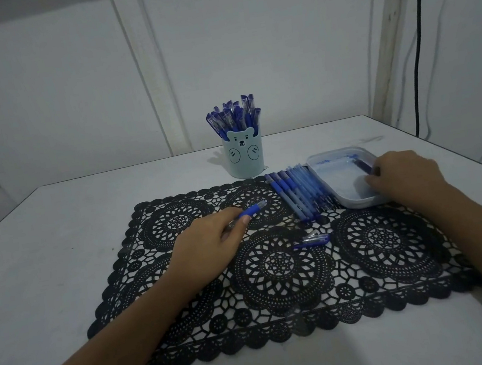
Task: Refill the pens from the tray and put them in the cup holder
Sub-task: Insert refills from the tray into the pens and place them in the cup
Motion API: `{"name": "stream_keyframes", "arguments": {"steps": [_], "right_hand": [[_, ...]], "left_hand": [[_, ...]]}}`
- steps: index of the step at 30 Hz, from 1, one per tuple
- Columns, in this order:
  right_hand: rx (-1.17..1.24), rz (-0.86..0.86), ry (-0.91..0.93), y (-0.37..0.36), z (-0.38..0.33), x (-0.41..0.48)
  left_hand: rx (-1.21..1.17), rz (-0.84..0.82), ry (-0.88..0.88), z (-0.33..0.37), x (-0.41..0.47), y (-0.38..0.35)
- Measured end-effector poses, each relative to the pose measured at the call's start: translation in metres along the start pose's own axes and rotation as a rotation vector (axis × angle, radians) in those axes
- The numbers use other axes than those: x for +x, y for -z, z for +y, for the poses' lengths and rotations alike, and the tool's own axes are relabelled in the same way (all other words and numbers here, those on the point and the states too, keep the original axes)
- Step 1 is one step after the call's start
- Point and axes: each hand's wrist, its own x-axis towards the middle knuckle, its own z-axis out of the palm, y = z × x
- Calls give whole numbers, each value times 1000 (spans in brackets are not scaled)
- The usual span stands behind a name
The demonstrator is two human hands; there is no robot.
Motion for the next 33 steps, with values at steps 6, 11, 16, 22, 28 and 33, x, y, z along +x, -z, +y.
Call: {"name": "stream_keyframes", "arguments": {"steps": [6,11,16,22,28,33], "right_hand": [[-19,-28,-21,-5,-1,4],[40,-91,-45,-5,1,8],[79,-126,-47,-5,1,10],[110,-165,-48,-4,-1,12],[143,-217,-27,-7,0,17],[129,-240,-62,-9,-2,17]], "left_hand": [[10,8,-13,-1,0,-1],[20,10,-14,0,0,-1],[7,10,-13,0,-1,-1],[16,8,-10,1,-1,0],[28,-4,-9,2,-1,0],[37,-10,-1,2,0,0]]}}
